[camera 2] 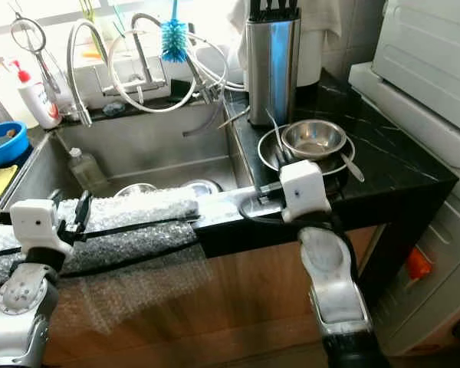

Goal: Kitchen organization

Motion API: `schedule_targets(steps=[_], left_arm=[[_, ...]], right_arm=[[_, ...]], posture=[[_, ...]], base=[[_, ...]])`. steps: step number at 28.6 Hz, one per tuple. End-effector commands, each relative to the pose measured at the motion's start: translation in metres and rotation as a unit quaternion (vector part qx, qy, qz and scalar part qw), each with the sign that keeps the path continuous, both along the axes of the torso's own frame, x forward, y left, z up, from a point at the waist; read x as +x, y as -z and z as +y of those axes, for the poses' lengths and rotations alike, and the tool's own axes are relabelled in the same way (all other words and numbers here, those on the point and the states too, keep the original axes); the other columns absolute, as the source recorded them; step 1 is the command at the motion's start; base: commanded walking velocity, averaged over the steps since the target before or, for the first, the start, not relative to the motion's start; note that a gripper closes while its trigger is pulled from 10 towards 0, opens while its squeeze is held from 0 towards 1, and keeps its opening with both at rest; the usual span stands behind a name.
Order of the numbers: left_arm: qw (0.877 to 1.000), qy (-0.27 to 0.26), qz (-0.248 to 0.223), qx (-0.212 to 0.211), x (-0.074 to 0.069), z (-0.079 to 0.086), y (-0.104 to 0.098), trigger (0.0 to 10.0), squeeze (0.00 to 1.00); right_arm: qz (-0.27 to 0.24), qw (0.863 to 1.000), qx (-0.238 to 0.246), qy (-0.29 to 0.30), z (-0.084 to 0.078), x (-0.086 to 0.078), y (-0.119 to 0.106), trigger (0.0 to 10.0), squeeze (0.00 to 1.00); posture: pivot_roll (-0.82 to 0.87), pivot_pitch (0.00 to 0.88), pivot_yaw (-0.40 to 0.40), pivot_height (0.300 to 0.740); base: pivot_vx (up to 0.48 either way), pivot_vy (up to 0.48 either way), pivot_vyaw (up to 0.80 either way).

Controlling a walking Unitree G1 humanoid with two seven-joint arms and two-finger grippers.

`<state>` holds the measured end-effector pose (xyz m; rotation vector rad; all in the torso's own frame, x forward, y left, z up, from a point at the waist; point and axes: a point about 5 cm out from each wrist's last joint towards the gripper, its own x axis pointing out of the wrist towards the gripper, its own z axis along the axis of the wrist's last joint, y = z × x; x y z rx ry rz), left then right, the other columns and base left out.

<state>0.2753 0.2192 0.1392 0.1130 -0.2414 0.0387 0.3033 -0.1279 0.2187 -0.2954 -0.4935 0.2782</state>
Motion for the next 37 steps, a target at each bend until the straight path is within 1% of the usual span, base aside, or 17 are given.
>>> schedule_targets(steps=[1,6,7,10,12,16,17,18,19,20,25,29,30,32,33,35,37], left_arm=[[1.0,-0.008,0.0,0.0,0.0,0.002,0.001,10.0,0.0],[1.0,-0.009,0.0,-0.001,0.0,0.002,0.001,10.0,0.0],[1.0,-0.011,-0.001,-0.002,0.0,0.002,0.001,10.0,0.0],[1.0,-0.011,-0.002,-0.002,-0.001,0.002,0.001,10.0,0.0],[1.0,-0.011,-0.002,-0.002,-0.001,0.001,0.001,10.0,0.0],[1.0,-0.009,-0.002,0.001,-0.001,0.0,0.001,10.0,0.0],[1.0,-0.006,-0.003,0.005,0.0,-0.001,0.0,10.0,0.0],[1.0,-0.006,-0.003,0.005,0.0,-0.001,0.0,10.0,0.0],[1.0,-0.004,-0.003,0.007,-0.001,-0.002,0.0,10.0,0.0],[1.0,0.0,-0.004,0.013,-0.001,-0.004,0.0,10.0,0.0],[1.0,0.002,-0.005,0.017,-0.001,-0.006,0.001,10.0,0.0],[1.0,0.001,-0.006,0.017,-0.001,-0.006,0.0,10.0,0.0],[1.0,0.0,-0.008,0.019,-0.001,-0.007,0.0,10.0,0.0],[1.0,0.002,-0.009,0.025,-0.001,-0.007,-0.001,10.0,0.0],[0.999,0.005,-0.011,0.034,-0.001,-0.008,-0.001,10.0,0.0],[0.999,0.008,-0.012,0.038,-0.001,-0.01,-0.002,10.0,0.0],[0.999,0.013,-0.014,0.046,-0.001,-0.012,-0.002,10.0,0.0]], right_arm=[[0.004,0.999,0.006,-0.038,0.01,-0.003,-0.003,10.0,0.0],[0.002,0.999,0.007,-0.044,0.012,-0.003,-0.005,10.0,0.0],[0.013,0.997,0.027,-0.071,0.018,-0.003,-0.009,10.0,0.0],[0.041,0.991,0.082,-0.095,0.022,-0.001,-0.01,10.0,0.0],[0.069,0.981,0.139,-0.113,0.023,0.0,-0.01,10.0,0.0],[0.087,0.973,0.166,-0.137,0.027,0.0,-0.011,10.0,0.0],[0.099,0.965,0.188,-0.154,0.03,0.0,-0.012,10.0,0.0],[0.099,0.965,0.188,-0.154,0.03,0.0,-0.012,10.0,0.0],[0.108,0.958,0.205,-0.167,0.032,-0.001,-0.013,10.0,0.0],[0.126,0.945,0.231,-0.195,0.036,-0.002,-0.014,10.0,0.0],[0.188,0.904,0.277,-0.264,0.048,-0.007,-0.01,10.0,0.0],[0.199,0.9,0.264,-0.284,0.054,-0.012,-0.006,10.0,0.0],[0.218,0.893,0.261,-0.294,0.058,-0.014,-0.002,10.0,0.0],[0.23,0.889,0.263,-0.296,0.06,-0.015,0.002,10.0,0.0],[0.262,0.877,0.271,-0.298,0.062,-0.015,0.01,10.0,0.0],[0.284,0.877,0.257,-0.29,0.064,-0.014,0.021,10.0,0.0],[0.331,0.868,0.231,-0.29,0.069,-0.016,0.036,10.0,0.0]], posture=[[-0.11,0.0,0.135,0.74],[-0.11,0.0,0.135,0.74],[-0.1,0.0,0.129,0.74],[-0.1,0.0,0.128,0.74],[-0.1,0.0,0.128,0.74],[-0.1,0.0,0.127,0.74],[-0.1,0.0,0.124,0.74],[-0.1,0.0,0.124,0.74],[-0.1,0.0,0.124,0.74],[-0.1,0.0,0.122,0.74],[-0.1,0.0,0.118,0.74],[-0.09,0.0,0.116,0.74],[-0.09,0.0,0.116,0.74],[-0.09,0.0,0.114,0.74],[-0.09,0.0,0.115,0.74],[-0.09,0.0,0.114,0.74],[-0.09,0.0,0.113,0.74]], base=[[0.0,0.0,0.0],[0.0,0.0,0.0],[0.0,0.0,0.0],[0.0,0.0,0.0],[0.0,0.0,0.0],[0.0,0.0,0.0],[0.0,0.0,0.0],[0.0,0.0,0.0],[0.0,0.0,0.0],[0.0,0.0,0.0],[0.0,0.0,0.0],[0.0,0.0,0.0],[0.0,0.0,0.0],[0.0,0.0,0.0],[0.0,0.0,0.0],[0.0,0.0,0.0],[0.0,0.0,0.0]])
